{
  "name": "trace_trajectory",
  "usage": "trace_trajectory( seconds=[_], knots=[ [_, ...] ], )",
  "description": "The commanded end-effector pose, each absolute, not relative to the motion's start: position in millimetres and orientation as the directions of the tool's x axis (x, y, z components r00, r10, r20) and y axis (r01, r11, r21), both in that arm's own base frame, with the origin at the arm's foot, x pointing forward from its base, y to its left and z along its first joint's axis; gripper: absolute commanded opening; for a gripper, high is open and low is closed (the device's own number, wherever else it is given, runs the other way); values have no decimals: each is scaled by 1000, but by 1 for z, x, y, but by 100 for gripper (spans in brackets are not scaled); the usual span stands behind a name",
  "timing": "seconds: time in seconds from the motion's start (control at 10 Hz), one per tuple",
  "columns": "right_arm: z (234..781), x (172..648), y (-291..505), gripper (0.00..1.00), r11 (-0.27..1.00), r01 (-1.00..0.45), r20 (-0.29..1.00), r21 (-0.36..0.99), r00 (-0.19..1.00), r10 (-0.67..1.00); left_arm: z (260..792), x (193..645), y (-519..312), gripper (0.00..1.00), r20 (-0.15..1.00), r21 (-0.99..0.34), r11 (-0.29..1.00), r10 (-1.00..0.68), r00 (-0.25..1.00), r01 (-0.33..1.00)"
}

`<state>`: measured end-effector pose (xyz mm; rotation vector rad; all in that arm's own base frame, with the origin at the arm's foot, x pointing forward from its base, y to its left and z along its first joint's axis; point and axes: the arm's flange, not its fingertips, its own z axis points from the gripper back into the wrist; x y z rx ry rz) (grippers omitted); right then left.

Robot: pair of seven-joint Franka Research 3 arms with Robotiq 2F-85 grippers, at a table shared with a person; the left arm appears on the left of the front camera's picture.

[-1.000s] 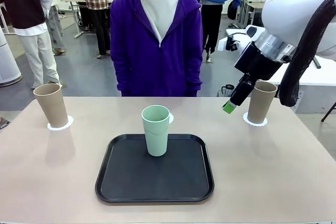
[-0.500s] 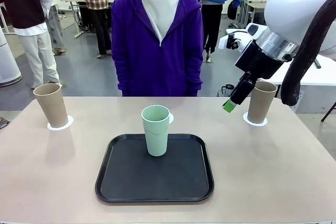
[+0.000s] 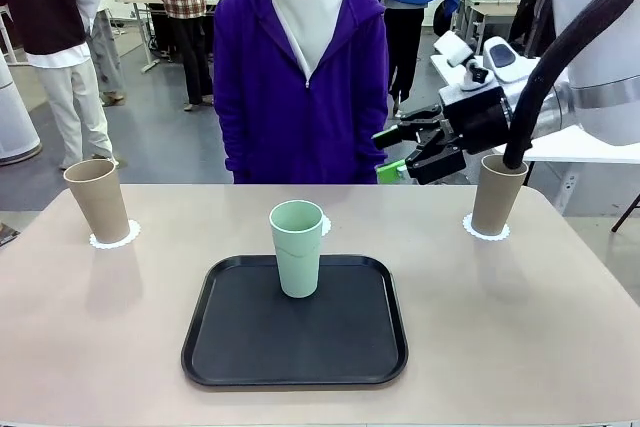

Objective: Place coasters on the table and set cups on them.
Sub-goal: Take one Reusable plastic cup from the Flat Tray and place it on a coaster set by the human.

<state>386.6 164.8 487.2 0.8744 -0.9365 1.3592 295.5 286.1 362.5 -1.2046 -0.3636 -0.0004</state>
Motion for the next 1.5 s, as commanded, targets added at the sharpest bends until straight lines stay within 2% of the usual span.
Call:
trace_trajectory(
  seconds=[0.0, 0.1, 0.4, 0.8, 1.4],
  knots=[
    [446, 395, 154, 100, -41, -999, 973, 36, 25, 229, 363, 294, 287, 100, 280, -910, 366, 198, 939, 195],
    [430, 396, 151, 100, 61, -995, 969, 83, 95, 226, 363, 294, 287, 100, 280, -910, 366, 198, 939, 195],
    [382, 382, 151, 100, 207, -963, 941, 173, 224, 254, 363, 294, 287, 100, 280, -910, 366, 198, 939, 195],
    [341, 374, 169, 100, 140, -978, 926, 155, 193, 324, 363, 294, 287, 100, 280, -910, 366, 198, 939, 195],
    [352, 373, 166, 100, 140, -971, 920, 192, 228, 319, 363, 294, 287, 100, 280, -910, 366, 198, 939, 195]
  ],
)
